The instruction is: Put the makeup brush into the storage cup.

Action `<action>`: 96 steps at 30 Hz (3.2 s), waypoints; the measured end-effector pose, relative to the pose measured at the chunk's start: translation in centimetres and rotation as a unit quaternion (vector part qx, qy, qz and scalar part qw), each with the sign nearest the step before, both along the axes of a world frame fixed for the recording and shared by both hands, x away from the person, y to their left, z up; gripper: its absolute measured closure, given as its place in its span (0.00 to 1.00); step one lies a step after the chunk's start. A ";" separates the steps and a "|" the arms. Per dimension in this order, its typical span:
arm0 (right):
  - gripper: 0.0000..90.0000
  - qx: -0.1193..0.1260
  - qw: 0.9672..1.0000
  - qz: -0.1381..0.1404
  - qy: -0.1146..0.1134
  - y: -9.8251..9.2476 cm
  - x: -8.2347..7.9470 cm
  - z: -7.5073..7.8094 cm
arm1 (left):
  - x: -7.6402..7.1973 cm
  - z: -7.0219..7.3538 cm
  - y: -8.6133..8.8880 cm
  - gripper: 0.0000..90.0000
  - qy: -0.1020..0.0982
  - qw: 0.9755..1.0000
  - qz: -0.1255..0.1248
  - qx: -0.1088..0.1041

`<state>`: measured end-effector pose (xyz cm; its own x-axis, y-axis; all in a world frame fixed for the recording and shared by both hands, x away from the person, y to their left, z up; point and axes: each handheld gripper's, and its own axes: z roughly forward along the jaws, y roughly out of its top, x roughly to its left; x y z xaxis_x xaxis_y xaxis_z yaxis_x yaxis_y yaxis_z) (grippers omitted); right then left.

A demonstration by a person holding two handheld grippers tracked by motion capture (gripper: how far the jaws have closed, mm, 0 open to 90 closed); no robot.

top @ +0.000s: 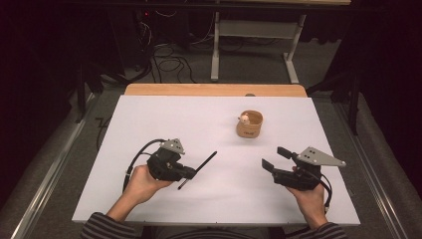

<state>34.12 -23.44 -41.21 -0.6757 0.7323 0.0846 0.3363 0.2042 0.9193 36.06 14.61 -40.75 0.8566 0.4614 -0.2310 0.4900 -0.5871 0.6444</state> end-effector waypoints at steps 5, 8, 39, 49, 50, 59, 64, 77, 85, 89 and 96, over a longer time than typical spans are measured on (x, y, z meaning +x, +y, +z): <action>0.36 -0.033 0.999 0.039 -0.015 1.8 -0.4 0.7 | 0.0 0.3 -0.3 0.93 -0.003 1.000 -0.007 0.004; 0.36 -0.047 0.997 0.057 -0.017 2.9 -0.4 1.0 | 0.1 0.2 -0.7 0.93 -0.002 1.000 -0.012 0.008; 0.43 -0.087 0.985 0.145 -0.013 10.5 0.5 2.1 | 0.0 0.0 -2.2 0.93 0.003 0.999 -0.034 0.031; 0.44 -0.097 0.982 0.163 -0.006 12.0 0.6 1.6 | -0.1 -0.1 -2.4 0.93 0.005 0.999 -0.037 0.034; 0.44 -0.100 0.981 0.164 -0.007 12.1 0.6 1.6 | -0.1 -0.1 -2.4 0.93 0.005 0.999 -0.037 0.035; 0.46 -0.119 0.979 0.168 -0.005 12.6 0.6 1.2 | -0.1 -0.1 -2.4 0.93 0.004 0.999 -0.036 0.033; 0.47 -0.128 0.977 0.169 -0.006 12.6 0.6 1.1 | -0.1 -0.1 -2.3 0.93 0.006 0.999 -0.035 0.030; 0.47 -0.143 0.976 0.165 -0.006 12.6 0.6 0.9 | 0.0 0.2 -2.0 0.93 0.006 0.999 -0.033 0.017; 0.47 -0.151 0.975 0.163 -0.002 12.5 0.7 0.7 | 0.0 0.5 -1.7 0.93 0.006 0.999 -0.031 0.006; 0.46 -0.158 0.974 0.164 0.001 12.5 0.7 0.6 | -0.1 0.6 -1.7 0.93 0.008 0.999 -0.032 0.004; 0.45 -0.157 0.974 0.160 -0.012 12.7 0.7 0.9 | -0.1 0.4 -2.1 0.93 0.010 0.999 -0.032 0.020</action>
<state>34.80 -10.70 -40.33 -0.8724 0.4714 -0.1289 0.1884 0.5677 0.8014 35.93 12.54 -40.36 0.8806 0.4143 -0.2299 0.4620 -0.6433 0.6104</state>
